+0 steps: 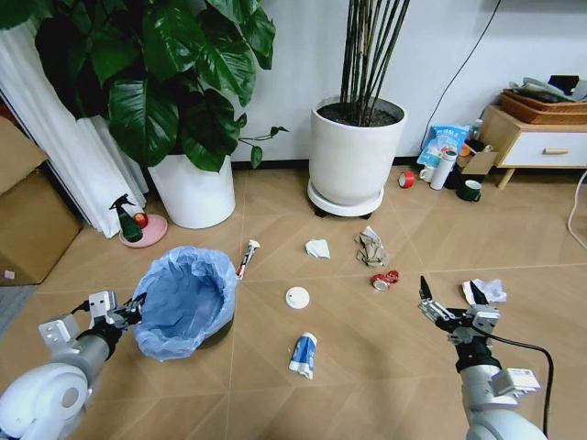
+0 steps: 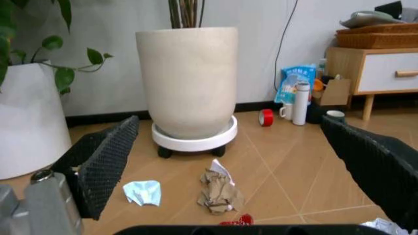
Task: Pick up the trash bin and place the garbage on the floor into it.
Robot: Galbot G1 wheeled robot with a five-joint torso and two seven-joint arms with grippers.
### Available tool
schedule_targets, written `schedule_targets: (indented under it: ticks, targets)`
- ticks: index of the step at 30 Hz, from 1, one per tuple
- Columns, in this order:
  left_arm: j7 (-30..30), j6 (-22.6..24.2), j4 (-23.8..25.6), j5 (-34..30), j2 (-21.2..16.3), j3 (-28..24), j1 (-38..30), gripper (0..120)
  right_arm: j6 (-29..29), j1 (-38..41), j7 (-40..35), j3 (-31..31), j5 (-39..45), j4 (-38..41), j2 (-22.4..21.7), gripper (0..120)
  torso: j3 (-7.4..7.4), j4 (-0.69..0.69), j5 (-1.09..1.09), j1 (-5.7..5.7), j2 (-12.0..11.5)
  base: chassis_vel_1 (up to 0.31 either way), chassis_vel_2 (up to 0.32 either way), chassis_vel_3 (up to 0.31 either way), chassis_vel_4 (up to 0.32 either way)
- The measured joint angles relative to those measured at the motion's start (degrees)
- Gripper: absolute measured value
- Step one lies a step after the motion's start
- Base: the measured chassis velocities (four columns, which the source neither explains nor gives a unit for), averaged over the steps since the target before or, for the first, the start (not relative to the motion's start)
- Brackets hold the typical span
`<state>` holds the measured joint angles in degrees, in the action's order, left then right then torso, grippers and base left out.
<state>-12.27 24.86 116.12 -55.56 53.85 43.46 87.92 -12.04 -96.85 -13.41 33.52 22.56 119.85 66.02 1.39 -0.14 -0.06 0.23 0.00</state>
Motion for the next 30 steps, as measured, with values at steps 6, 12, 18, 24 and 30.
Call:
schedule_targets:
  ticks: [6,12,18,24,30]
  targets:
    - [-0.1,0.1,0.2,-0.2,-0.6,0.2,0.4,0,1.4,2.8,-0.7,-2.0,3.5,-1.3,-2.2,100,-0.02,0.01,0.01,-0.02,0.0,0.025,-0.019,-0.013,0.005]
    - [-0.1,0.1,0.3,-0.7,-2.3,0.8,1.4,0,4.1,8.7,-0.6,-8.6,8.1,-5.6,-1.1,100,-0.02,0.00,0.02,-0.02,0.0,0.006,-0.010,-0.005,0.007]
    - [-0.2,0.0,-0.1,-1.0,-3.0,1.3,2.2,0,4.2,14.0,-0.3,-18.5,10.0,-13.7,1.8,100,-0.01,0.02,0.02,-0.01,0.0,0.000,0.000,0.000,0.000]
    - [-0.3,-0.1,-0.4,-0.9,-3.0,1.7,2.7,0,4.0,17.1,0.6,-25.5,10.3,-20.1,3.7,100,-0.01,0.01,0.01,-0.02,0.0,0.000,0.000,0.000,0.000]
    - [-0.7,-0.1,-0.7,-1.0,-3.0,1.7,2.5,0,5.5,19.4,0.6,-30.0,12.6,-24.0,3.9,100,-0.01,0.01,0.01,-0.02,0.0,0.000,0.000,0.000,0.000]
